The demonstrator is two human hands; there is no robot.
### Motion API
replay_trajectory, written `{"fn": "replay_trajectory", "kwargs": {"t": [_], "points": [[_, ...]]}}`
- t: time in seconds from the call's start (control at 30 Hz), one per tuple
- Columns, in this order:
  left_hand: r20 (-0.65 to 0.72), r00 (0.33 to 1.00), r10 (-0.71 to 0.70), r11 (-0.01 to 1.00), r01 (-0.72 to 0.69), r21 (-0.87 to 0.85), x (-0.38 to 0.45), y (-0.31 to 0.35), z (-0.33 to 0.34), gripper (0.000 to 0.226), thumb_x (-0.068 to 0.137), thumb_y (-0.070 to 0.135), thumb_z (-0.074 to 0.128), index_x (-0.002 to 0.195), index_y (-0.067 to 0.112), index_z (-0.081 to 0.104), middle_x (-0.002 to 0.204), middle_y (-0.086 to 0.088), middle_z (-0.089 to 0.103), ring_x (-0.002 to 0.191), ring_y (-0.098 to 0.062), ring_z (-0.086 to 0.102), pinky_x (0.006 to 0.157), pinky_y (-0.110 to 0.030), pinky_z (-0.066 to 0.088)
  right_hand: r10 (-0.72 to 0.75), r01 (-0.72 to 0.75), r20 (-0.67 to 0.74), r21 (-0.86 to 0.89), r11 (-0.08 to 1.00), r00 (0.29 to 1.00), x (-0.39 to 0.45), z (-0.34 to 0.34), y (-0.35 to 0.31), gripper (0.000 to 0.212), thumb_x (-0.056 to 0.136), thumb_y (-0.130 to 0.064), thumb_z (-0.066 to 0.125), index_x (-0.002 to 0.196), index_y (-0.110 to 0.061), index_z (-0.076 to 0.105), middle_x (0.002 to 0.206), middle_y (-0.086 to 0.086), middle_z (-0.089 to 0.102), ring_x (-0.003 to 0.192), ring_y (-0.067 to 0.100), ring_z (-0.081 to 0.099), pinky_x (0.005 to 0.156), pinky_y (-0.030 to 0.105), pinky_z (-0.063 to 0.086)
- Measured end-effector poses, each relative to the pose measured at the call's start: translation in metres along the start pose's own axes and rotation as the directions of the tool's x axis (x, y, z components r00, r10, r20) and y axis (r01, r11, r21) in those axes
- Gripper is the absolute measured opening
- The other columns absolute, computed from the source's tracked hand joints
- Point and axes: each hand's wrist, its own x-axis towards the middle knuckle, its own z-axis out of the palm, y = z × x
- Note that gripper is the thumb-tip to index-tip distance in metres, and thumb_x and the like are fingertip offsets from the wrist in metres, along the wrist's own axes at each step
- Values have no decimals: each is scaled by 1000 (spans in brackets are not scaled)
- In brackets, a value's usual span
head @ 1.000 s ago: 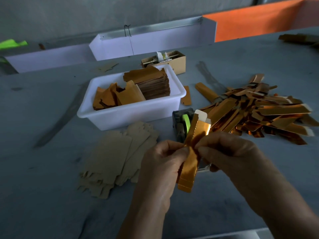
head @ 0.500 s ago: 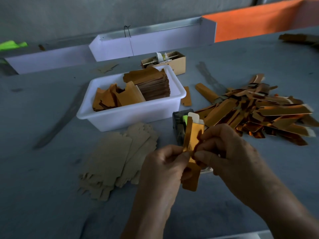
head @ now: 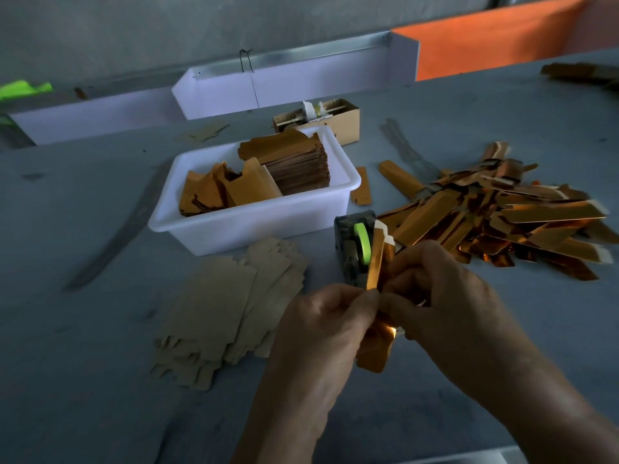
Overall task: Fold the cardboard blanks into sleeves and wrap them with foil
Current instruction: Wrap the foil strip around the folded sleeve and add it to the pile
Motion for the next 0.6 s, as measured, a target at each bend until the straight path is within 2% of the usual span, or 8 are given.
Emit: {"fn": "replay_trajectory", "kwargs": {"t": [0.1,0.23,0.33,0.4,0.47,0.53,0.57,0.6], "points": [[-84,992,96,994,-91,69,-1,-3,3,20,89,23,59,74,20,72,67,4,72,61,-9,69,61,-26,59,20,-20,-5,-26,999,1000,0,2,-3,26,80,-24,68,88,-32,45,70,-7,62,66,-5,59,52,8,45],[-170,970,175,982,-160,100,-4,-6,10,22,89,20,59,70,19,71,60,-3,69,56,-19,67,61,-45,58,41,-45,-38,-113,993,998,-2,1,-9,23,83,-28,66,95,-29,46,75,-8,62,68,1,59,57,15,49],[-250,942,222,971,-191,144,-4,-8,15,20,86,20,61,69,24,70,58,1,69,54,-16,67,59,-46,57,12,-38,-108,-243,969,994,-3,3,-15,27,85,-35,62,100,-28,41,79,-9,59,72,7,59,64,27,53],[-271,932,240,965,-197,175,-4,-10,16,19,86,22,60,69,25,70,59,2,69,55,-15,67,59,-46,56,-5,-48,-147,-352,935,989,-4,5,-18,32,84,-44,58,99,-30,34,75,-12,52,66,7,54,57,25,48],[-288,927,240,966,-198,167,-4,-10,13,19,86,27,59,70,24,69,61,2,70,56,-14,67,60,-46,56,-19,-64,-186,-431,900,982,-6,4,-17,38,78,-56,57,93,-33,30,64,-14,42,55,1,42,47,20,33],[-279,942,188,981,-165,104,-3,-9,8,23,87,36,58,73,22,70,65,1,71,60,-17,68,62,-47,57,-29,-51,-194,-398,916,981,-6,2,-14,42,69,-64,56,89,-32,36,57,-15,39,47,0,37,42,16,26],[-266,950,162,986,-148,71,-3,-9,6,22,88,37,59,75,23,70,67,0,72,63,-19,69,64,-48,58,-7,-47,-180,-292,955,984,-6,2,-12,44,64,-68,53,85,-31,41,56,-15,42,45,2,42,38,13,27],[-252,957,145,989,-135,56,-2,-9,5,18,89,35,61,78,24,71,69,-1,72,66,-20,70,66,-49,58,36,-60,-152,-157,986,988,-4,2,-10,46,58,-71,49,82,-31,46,58,-14,47,49,1,50,37,16,35]]}}
